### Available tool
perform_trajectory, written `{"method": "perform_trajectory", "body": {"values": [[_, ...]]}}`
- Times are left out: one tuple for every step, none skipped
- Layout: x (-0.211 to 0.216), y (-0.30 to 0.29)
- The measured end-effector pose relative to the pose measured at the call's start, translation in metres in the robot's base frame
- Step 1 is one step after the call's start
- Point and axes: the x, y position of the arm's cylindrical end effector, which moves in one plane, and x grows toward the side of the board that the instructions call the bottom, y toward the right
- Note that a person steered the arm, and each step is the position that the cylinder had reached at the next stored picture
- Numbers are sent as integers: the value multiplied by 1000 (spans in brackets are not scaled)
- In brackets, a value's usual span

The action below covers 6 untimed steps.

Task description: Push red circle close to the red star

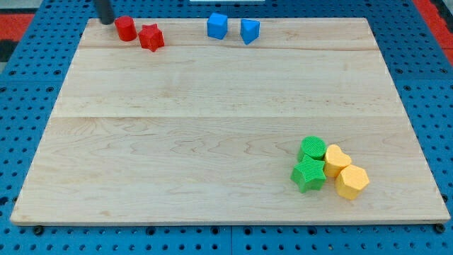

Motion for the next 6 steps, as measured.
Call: {"method": "perform_trajectory", "body": {"values": [[0, 15], [7, -7], [6, 2], [12, 2], [24, 2], [29, 2]]}}
